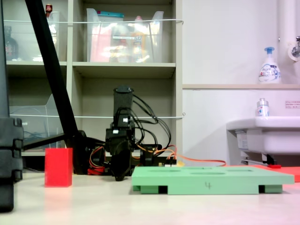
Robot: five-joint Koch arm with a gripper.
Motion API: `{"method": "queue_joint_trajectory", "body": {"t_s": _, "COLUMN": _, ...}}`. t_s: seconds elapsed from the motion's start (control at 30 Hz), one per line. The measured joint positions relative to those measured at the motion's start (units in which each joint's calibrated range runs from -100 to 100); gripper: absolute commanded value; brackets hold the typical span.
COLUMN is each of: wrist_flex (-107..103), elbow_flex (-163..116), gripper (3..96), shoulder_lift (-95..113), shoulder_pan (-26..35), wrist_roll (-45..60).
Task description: Put the square block into the corresponding hole
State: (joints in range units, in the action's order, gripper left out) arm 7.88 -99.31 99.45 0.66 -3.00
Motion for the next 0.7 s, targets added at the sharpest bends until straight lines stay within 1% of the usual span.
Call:
{"method": "queue_joint_trajectory", "body": {"t_s": 0.5, "wrist_flex": 0.0, "elbow_flex": 0.1, "gripper": 48.7, "shoulder_lift": 0.0, "shoulder_pan": 0.0, "wrist_roll": 0.0}}
{"method": "queue_joint_trajectory", "body": {"t_s": 0.6, "wrist_flex": 0.0, "elbow_flex": 0.0, "gripper": 46.8, "shoulder_lift": 0.0, "shoulder_pan": 0.0, "wrist_roll": 0.0}}
{"method": "queue_joint_trajectory", "body": {"t_s": 0.7, "wrist_flex": 0.0, "elbow_flex": 0.0, "gripper": 46.9, "shoulder_lift": 0.0, "shoulder_pan": 1.0, "wrist_roll": 1.0}}
